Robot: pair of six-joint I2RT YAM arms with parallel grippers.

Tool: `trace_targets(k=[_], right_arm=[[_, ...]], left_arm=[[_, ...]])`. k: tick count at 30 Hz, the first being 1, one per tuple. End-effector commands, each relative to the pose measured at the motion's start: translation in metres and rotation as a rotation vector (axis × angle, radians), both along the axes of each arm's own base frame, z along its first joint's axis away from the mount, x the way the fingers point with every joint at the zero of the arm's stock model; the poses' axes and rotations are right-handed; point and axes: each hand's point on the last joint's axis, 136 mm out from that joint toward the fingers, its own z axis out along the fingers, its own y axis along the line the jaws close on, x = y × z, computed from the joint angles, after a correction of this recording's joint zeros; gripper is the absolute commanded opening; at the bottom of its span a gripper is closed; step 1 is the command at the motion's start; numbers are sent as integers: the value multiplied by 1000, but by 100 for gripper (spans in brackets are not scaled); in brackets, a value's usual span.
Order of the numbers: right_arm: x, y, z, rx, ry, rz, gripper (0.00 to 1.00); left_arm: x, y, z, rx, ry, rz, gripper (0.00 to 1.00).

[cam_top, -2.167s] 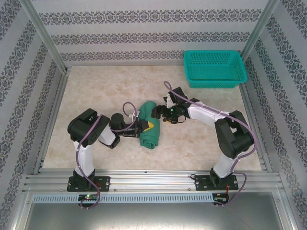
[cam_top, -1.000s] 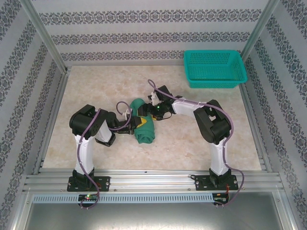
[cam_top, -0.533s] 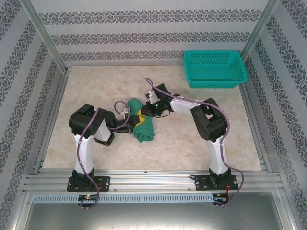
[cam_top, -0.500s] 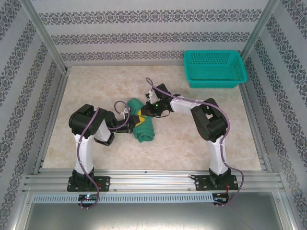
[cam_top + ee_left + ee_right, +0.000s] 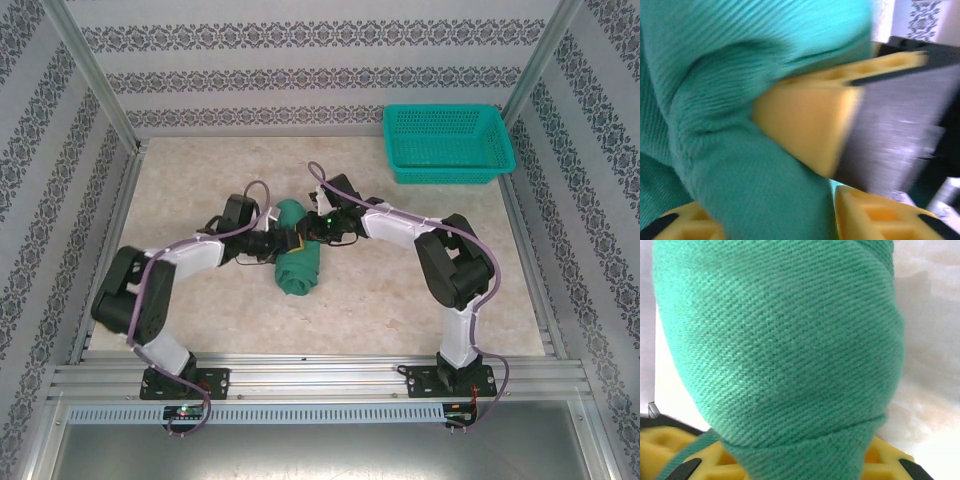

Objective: Roll up the long pants

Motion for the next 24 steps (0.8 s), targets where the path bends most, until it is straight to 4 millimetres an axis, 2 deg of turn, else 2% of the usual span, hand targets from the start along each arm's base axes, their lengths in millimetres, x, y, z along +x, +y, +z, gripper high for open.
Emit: trace_targets(k=[1, 4, 8, 10, 12, 19, 24], right_arm=[[-50, -28, -50, -217, 167, 38, 0], [-41, -32, -40, -235, 146, 22, 0], [-33, -37, -24, -258, 115, 7, 0], [-25, -46, -8, -295, 70, -13, 0], [-13, -59, 13, -309, 24, -49, 0], [49, -116, 97, -265, -93, -211, 0], [88, -147, 152, -205, -161, -305, 0]], left_arm=[[9, 22, 61, 129, -258, -35, 54], [12, 29, 54, 179, -251, -21, 58], [14, 24, 33, 156, -188, -27, 53], [15, 21, 24, 131, -176, -23, 49], [16, 19, 18, 115, -174, -23, 47], [23, 12, -2, 93, -134, -39, 41], [27, 3, -19, 54, -89, -60, 37]])
